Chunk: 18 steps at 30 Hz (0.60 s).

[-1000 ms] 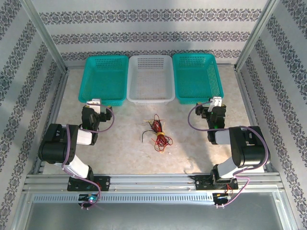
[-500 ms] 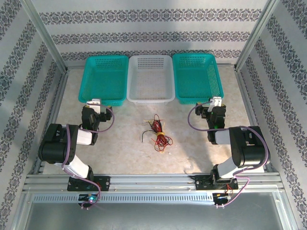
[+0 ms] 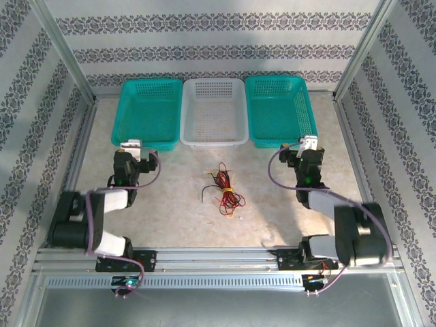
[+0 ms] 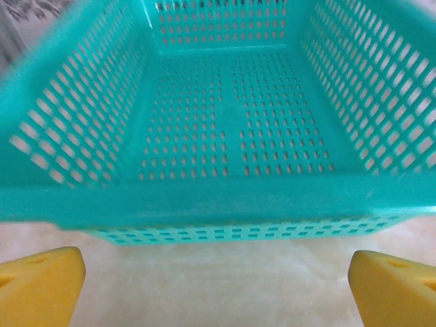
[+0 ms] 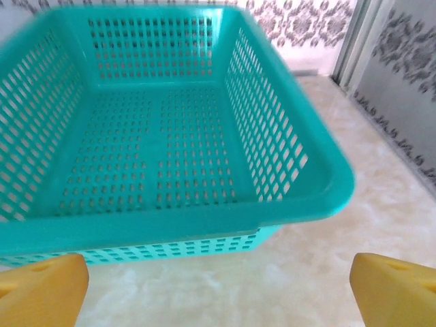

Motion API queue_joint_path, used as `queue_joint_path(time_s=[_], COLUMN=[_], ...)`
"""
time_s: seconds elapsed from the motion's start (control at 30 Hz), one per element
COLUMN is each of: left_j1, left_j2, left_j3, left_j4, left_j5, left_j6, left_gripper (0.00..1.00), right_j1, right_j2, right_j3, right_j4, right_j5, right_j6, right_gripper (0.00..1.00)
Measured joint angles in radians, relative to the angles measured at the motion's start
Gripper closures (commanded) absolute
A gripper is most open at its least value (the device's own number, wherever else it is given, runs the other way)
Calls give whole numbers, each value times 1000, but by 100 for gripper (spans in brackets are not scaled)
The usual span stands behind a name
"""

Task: Untangle the cables

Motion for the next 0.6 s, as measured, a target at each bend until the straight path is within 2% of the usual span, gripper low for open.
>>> queue_joint_path(time_s=[0.13, 0.23, 0.33, 0.47, 0.53, 0.6], left_j1=[-21, -102, -229, -361, -392, -401], left_j2=[-291, -425, -478, -451, -415, -373], left_j3=[147, 244, 282, 316, 344, 387], left_j4=[-265, -414, -562, -759, -838, -882], left_j5=[-54, -101, -130, -146, -127, -100], left_j6=[-106, -191, -272, -393, -455, -494], left_gripper=[6, 8, 10, 13, 17, 18], right_j1=[60, 85, 193, 454, 564, 612], right_j2=[-271, -372, -321, -164, -132, -141], right_j3=[82, 154, 287, 525, 591, 572], right_j4=[-248, -463, -726, -1099, -1178, -1181], right_j5=[92, 121, 153, 212, 227, 187], right_j6=[133, 253, 339, 480, 534, 570], right_gripper=[2, 2, 2, 2, 2, 2])
